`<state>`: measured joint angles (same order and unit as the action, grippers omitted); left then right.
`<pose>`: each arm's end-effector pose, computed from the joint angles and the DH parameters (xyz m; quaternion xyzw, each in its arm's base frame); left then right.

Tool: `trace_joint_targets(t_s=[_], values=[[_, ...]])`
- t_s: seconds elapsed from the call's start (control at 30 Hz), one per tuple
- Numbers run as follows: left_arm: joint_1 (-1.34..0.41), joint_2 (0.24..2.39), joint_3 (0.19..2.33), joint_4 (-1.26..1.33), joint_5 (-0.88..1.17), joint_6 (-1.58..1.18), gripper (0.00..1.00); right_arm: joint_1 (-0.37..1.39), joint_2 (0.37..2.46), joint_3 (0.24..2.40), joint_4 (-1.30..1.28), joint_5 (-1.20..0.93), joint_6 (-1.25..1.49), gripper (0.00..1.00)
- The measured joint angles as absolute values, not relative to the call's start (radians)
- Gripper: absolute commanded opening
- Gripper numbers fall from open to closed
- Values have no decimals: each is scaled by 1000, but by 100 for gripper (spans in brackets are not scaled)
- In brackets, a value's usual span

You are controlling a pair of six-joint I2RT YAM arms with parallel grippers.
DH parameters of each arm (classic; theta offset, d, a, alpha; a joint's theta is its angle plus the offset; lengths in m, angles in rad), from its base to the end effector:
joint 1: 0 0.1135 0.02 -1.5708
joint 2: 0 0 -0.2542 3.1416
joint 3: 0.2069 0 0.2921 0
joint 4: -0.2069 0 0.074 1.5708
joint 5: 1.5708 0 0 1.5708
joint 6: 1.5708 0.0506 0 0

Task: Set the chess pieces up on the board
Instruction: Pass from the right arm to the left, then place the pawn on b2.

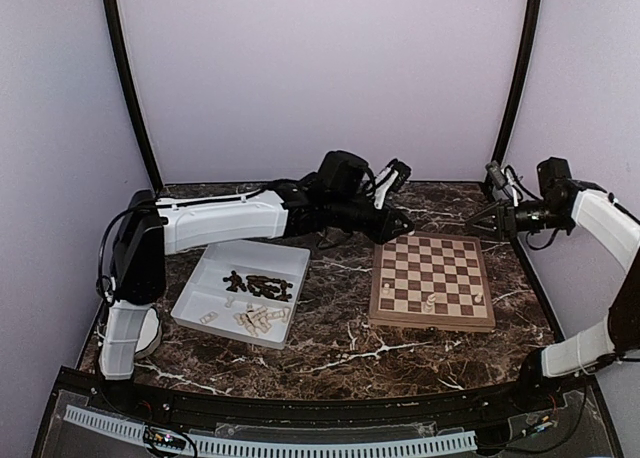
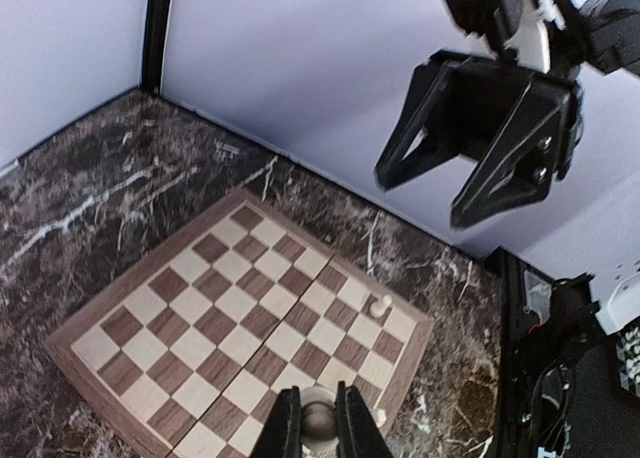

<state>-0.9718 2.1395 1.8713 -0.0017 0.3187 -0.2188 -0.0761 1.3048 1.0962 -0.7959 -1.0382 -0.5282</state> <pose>0.3061 -0.4765 0.2773 0.3782 0.6954 -0.4398 0.4242 0.3012 0.0207 0.2741 -0.3219 0.7814 0.3826 0.3733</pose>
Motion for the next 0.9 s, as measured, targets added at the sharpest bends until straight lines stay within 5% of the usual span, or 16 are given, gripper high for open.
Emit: trace_joint_targets(t_s=[0.3,0.9], values=[[-1001,2375,2070,-310,298,-85,1,-163,1083,836,-608,-905,-381,55],[-1047,2508,2271,-551,217,111,3,-163,1056,788,-515,-871,-361,55]])
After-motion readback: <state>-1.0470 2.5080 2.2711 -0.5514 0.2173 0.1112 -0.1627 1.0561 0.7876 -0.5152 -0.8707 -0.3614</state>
